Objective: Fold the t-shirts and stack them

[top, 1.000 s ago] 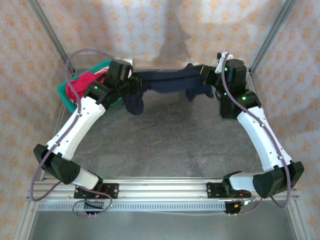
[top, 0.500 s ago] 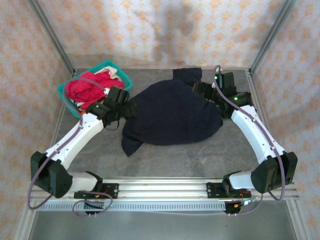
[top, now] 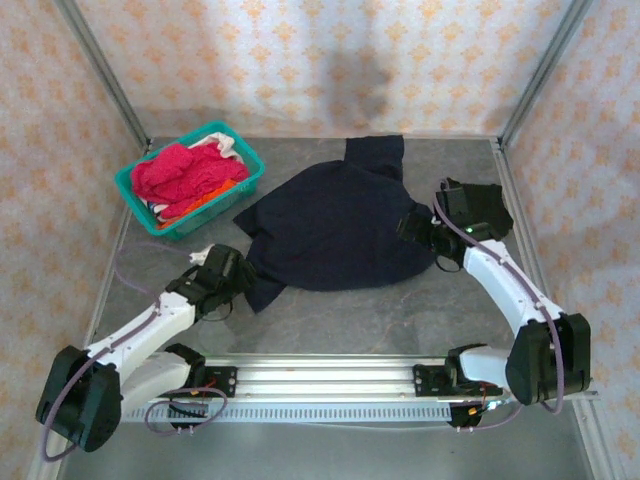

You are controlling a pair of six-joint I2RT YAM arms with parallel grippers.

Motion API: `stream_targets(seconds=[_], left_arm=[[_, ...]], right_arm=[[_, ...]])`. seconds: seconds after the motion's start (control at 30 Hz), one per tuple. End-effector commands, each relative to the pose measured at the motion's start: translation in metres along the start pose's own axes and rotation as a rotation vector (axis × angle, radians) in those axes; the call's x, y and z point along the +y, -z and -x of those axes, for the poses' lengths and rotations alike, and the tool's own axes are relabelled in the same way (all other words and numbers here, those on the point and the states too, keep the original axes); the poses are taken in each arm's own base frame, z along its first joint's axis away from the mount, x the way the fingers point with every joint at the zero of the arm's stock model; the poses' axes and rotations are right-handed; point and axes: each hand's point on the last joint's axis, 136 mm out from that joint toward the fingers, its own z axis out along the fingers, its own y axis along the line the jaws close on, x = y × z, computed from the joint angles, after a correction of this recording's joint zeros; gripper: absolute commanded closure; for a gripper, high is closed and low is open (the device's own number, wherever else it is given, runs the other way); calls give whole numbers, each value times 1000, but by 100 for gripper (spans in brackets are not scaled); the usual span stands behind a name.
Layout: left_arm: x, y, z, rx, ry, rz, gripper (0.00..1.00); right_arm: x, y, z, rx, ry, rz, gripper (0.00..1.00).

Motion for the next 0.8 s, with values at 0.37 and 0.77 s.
stream_targets(seconds=[0.37,0.77], left_arm=[[-24,-19,-25,33,-2,-36,46],[-26,-34,-32,25,9,-37,60]], right_arm=[[-57,-19,-12,-4,-264,-29,16],[-62,-59,-13,59,-384,60,27]])
